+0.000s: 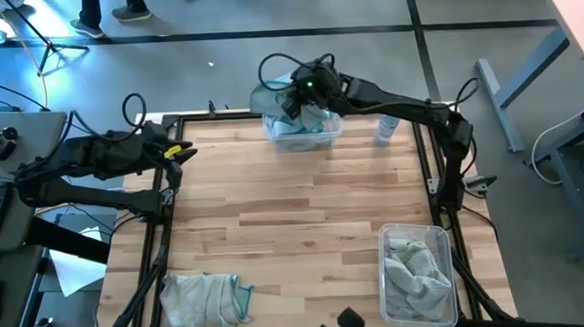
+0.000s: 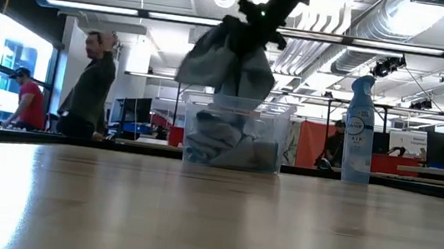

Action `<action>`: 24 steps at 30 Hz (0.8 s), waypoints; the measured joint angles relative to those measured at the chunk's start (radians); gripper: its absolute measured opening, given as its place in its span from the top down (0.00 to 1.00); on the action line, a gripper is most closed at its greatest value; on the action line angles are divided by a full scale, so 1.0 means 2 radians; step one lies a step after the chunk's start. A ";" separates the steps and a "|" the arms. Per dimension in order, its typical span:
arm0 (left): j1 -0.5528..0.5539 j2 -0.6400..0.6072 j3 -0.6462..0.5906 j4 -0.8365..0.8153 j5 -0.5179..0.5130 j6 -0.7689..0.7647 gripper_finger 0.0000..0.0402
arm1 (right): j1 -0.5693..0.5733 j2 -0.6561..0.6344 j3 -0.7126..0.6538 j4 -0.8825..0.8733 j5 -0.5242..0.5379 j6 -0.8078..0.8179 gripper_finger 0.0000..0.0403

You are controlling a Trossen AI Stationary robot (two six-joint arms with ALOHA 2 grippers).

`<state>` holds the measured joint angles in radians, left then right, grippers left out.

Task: Sort microfiber towel by color & place in baskets
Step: Put the blue microfiber towel into the top transparent bin

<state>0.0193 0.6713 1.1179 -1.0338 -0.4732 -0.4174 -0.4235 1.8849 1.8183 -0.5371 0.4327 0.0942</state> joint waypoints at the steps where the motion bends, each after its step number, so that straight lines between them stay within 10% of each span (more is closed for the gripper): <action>1: 0.000 -0.001 0.000 0.000 0.001 0.000 0.75 | -0.004 0.000 0.000 -0.017 0.002 0.010 1.00; 24: 0.000 -0.004 0.000 0.000 -0.026 -0.010 0.75 | -0.043 0.125 0.000 -0.066 -0.139 0.153 1.00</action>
<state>0.0193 0.6624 1.1179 -1.0344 -0.5246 -0.4369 -0.5085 2.1357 1.8183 -0.6698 0.1543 0.4001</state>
